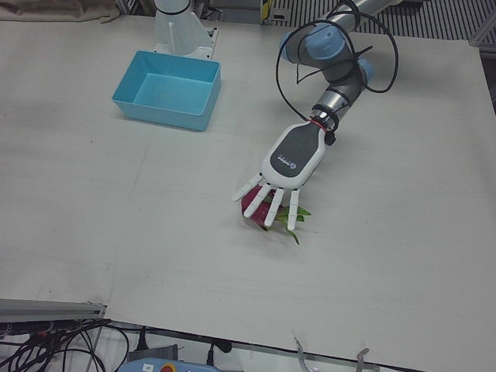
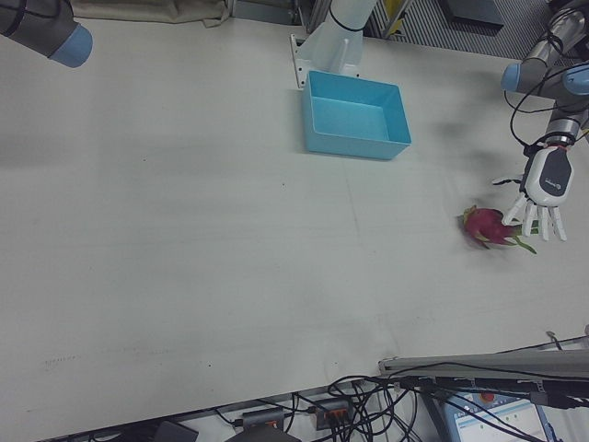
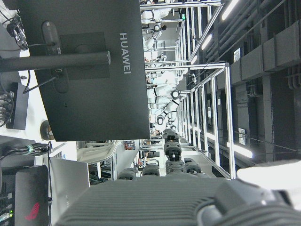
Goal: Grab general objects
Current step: 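Move the left hand down beside the pink dragon fruit, then position the left hand's fingers around the dragon fruit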
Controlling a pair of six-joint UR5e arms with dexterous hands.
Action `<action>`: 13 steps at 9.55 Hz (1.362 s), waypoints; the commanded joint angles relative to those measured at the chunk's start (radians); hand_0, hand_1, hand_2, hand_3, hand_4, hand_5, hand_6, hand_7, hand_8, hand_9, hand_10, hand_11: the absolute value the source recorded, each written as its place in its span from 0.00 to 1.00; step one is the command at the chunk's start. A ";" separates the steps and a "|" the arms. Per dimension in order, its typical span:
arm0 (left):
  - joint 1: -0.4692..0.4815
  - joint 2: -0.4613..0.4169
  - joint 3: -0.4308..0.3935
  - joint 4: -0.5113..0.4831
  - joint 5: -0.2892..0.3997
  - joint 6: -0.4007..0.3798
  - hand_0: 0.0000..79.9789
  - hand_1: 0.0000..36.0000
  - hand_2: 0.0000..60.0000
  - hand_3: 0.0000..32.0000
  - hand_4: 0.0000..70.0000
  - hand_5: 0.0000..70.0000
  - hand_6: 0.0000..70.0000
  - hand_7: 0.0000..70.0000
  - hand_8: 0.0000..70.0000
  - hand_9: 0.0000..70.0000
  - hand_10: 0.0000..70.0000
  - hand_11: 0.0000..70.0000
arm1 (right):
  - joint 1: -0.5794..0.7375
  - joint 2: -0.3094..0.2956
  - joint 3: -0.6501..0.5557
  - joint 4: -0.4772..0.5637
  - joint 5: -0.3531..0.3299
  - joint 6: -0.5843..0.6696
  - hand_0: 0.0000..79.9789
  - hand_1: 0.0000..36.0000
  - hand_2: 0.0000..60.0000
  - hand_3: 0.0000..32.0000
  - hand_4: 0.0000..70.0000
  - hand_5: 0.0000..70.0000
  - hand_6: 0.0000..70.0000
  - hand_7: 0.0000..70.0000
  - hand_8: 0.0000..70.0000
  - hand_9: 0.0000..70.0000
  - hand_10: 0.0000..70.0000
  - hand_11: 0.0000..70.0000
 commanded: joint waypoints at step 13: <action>0.095 -0.162 0.125 0.097 -0.077 0.024 0.58 0.45 0.22 1.00 0.00 0.00 0.00 0.00 0.00 0.00 0.00 0.00 | 0.000 0.000 0.000 0.001 0.000 0.000 0.00 0.00 0.00 0.00 0.00 0.00 0.00 0.00 0.00 0.00 0.00 0.00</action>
